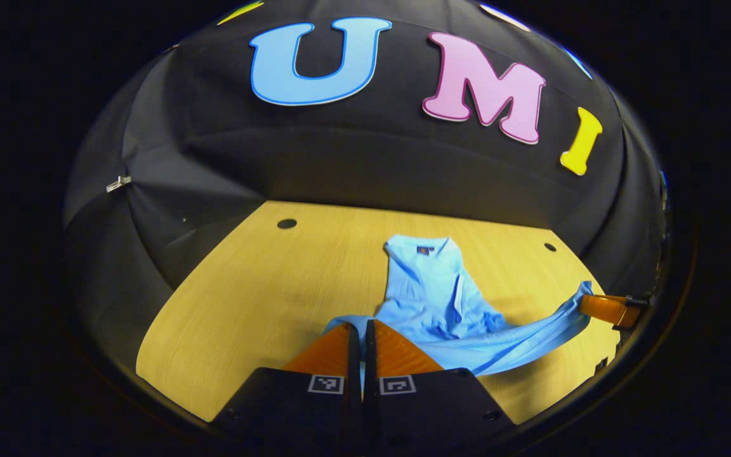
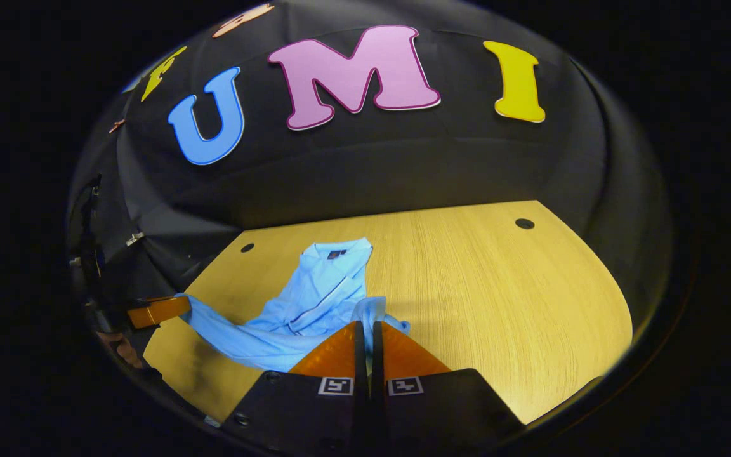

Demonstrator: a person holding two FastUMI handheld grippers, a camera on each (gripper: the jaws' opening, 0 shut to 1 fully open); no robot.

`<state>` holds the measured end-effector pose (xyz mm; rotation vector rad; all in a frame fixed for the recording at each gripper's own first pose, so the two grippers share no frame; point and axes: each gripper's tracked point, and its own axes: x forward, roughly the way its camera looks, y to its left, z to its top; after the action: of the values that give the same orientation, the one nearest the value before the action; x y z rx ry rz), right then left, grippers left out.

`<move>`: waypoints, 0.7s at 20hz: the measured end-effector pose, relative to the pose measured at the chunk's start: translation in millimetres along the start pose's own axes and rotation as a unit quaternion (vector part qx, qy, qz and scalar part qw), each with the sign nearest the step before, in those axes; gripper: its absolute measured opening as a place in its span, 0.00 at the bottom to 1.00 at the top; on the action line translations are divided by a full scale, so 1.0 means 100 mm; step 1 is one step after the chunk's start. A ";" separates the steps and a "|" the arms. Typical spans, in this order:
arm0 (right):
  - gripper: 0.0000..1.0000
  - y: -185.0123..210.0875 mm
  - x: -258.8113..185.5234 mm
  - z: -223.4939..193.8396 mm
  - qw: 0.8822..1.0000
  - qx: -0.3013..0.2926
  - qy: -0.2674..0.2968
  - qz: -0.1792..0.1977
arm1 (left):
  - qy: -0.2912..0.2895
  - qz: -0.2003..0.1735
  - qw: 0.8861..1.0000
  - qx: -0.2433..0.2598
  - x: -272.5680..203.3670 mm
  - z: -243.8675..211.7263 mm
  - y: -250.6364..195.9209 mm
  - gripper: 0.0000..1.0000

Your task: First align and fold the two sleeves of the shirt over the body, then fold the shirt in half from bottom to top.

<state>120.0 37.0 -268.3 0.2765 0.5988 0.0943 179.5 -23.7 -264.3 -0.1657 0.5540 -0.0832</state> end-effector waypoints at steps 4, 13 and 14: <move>0.05 -0.08 0.49 0.35 1.000 -0.006 -0.014 0.001 | -0.028 0.009 1.000 -0.007 0.54 0.41 -0.01 0.06; 0.05 -0.27 1.60 0.77 0.999 0.007 -0.028 -0.018 | -0.054 0.044 0.998 0.007 1.66 0.98 0.06 0.06; 0.05 -0.30 1.74 0.78 0.999 0.010 -0.024 -0.020 | -0.053 0.047 0.997 0.008 1.80 1.03 0.06 0.06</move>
<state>307.2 19.6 -309.6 0.2852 0.5579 0.0440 386.5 -26.4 -272.3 -0.1280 0.4536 0.0126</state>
